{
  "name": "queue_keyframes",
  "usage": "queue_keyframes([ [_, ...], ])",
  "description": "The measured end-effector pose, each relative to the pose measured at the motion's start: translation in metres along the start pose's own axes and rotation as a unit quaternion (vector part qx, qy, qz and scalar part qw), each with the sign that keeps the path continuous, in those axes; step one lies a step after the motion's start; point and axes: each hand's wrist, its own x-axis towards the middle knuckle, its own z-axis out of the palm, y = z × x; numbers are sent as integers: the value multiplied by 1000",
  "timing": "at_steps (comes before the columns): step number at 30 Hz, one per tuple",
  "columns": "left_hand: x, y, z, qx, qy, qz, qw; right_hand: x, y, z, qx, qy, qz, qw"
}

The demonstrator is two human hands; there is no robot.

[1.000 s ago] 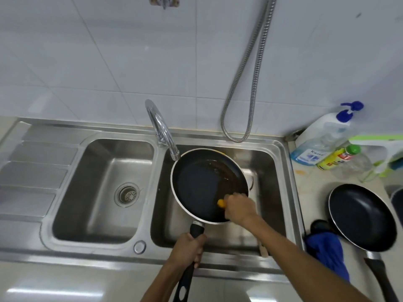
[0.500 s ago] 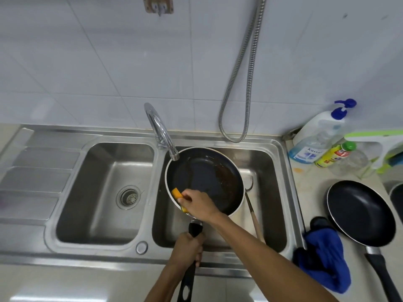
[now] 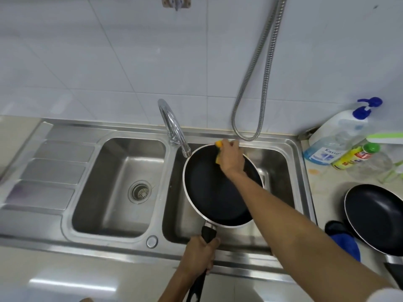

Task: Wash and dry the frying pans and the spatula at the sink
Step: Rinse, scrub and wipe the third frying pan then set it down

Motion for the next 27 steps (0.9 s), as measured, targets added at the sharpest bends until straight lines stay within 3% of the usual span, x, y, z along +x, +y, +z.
queue_keyframes([
  [12, 2, -19, -10, 3, 20, -13, 1000, -4, 87, -19, -19, -155, 95, 983],
  [27, 9, -13, -23, -11, 73, 11, 997, -69, 99, -8, 2, -202, 111, 973],
])
